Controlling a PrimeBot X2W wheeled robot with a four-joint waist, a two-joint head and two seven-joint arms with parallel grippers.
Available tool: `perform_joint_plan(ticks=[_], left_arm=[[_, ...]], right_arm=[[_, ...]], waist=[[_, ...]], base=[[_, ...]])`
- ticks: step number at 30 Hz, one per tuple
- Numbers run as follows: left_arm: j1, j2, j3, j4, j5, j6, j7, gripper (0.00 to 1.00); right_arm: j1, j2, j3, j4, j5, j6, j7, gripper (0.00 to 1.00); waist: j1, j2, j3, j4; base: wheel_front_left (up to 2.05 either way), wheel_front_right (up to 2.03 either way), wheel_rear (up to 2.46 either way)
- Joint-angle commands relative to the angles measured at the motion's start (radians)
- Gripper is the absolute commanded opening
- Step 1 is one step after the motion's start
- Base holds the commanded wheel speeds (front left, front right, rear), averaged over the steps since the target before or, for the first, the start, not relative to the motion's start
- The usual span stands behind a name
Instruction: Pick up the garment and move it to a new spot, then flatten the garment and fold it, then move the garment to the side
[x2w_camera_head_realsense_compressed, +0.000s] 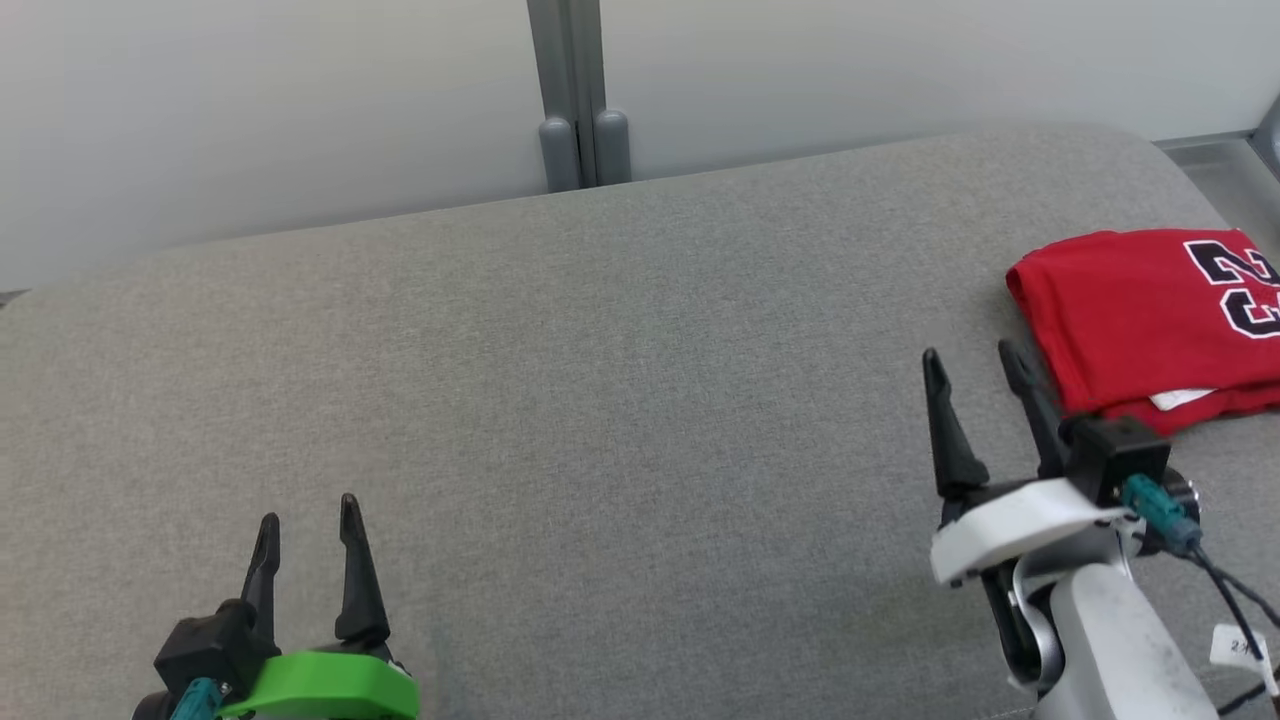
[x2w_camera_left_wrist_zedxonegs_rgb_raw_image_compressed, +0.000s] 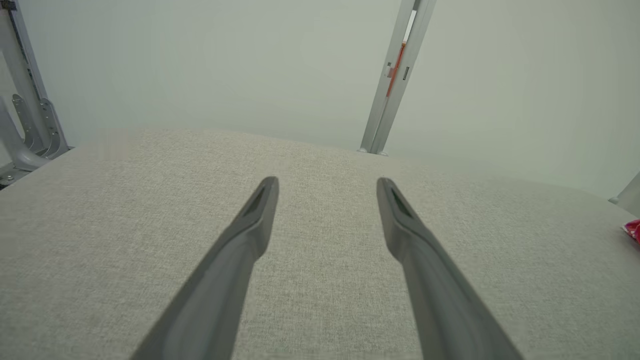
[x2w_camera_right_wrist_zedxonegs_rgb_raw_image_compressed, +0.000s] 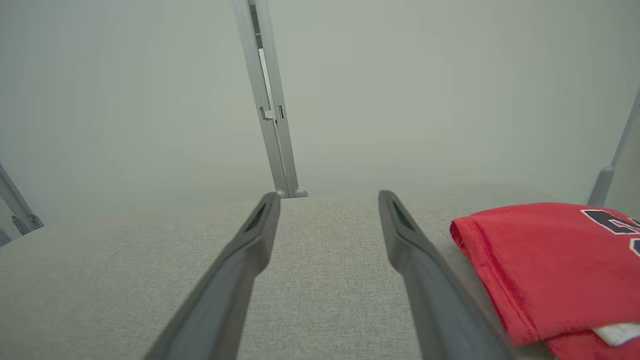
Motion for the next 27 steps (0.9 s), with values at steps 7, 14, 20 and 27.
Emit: perform_joint_plan(ticks=[7, 14, 20, 27], left_arm=[[0.047, 0.002, -0.012, -0.02, 0.033, 0.034, 0.0, 1.0], [0.062, 0.002, -0.032, -0.017, 0.039, 0.037, 0.0, 1.0], [0.06, 0.002, -0.043, -0.006, 0.032, 0.041, 0.0, 1.0], [0.056, 0.002, -0.047, -0.006, 0.037, 0.04, 0.0, 1.0]], right_arm=[[0.152, 0.011, 0.013, -0.077, 0.008, -0.002, 0.012, 1.0], [0.183, 0.011, 0.024, -0.1, 0.037, -0.002, 0.008, 1.0], [0.187, 0.011, 0.026, -0.104, 0.039, -0.002, 0.013, 1.0], [0.184, 0.011, 0.026, -0.1, 0.041, -0.002, 0.016, 1.0]], waist=[[0.0, 0.0, -0.014, 0.034], [0.0, 0.0, -0.02, 0.045], [0.0, 0.0, -0.022, 0.05], [0.0, 0.0, -0.022, 0.054]], base=[[0.0, 0.0, 0.0], [0.0, 0.0, 0.0], [0.0, 0.0, 0.0], [0.0, 0.0, 0.0]])
